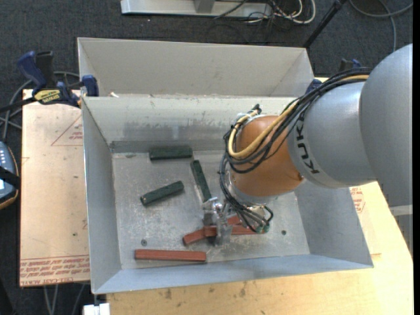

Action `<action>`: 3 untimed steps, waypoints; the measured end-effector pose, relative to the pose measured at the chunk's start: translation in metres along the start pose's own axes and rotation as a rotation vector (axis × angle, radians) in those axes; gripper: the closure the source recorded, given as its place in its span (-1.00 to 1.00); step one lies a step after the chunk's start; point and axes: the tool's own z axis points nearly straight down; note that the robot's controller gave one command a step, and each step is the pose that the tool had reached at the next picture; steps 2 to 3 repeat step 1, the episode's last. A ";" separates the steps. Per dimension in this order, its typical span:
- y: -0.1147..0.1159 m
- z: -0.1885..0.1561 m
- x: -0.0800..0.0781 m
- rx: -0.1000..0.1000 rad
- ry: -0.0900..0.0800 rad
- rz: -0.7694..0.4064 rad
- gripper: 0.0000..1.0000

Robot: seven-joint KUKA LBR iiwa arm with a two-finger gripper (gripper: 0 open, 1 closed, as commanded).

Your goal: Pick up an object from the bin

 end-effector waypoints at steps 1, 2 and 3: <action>0.011 -0.158 -0.072 0.003 -0.008 -0.384 1.00; 0.011 -0.158 -0.072 0.003 -0.008 -0.384 1.00; 0.011 -0.158 -0.072 0.003 -0.008 -0.384 1.00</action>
Offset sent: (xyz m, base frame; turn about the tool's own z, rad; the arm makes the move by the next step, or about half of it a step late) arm 0.0649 0.0271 0.1548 -0.3851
